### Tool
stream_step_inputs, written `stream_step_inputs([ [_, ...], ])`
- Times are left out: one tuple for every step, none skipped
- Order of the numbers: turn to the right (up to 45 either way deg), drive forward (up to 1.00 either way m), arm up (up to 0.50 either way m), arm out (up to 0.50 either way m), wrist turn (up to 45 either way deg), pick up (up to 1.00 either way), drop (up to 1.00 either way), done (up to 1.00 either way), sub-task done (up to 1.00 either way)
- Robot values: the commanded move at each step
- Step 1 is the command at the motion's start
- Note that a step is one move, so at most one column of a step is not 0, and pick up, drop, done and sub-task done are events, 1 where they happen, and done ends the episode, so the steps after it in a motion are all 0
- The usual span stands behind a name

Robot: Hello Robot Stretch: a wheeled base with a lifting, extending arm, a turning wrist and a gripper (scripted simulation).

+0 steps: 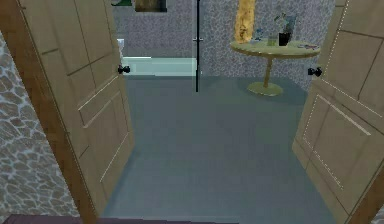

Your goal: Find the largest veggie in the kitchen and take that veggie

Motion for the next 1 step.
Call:
stream_step_inputs([
  [3.0, 0.00, 0.00, 0.00, 0.0, 0.00, 0.00, 0.00, 0.00],
])
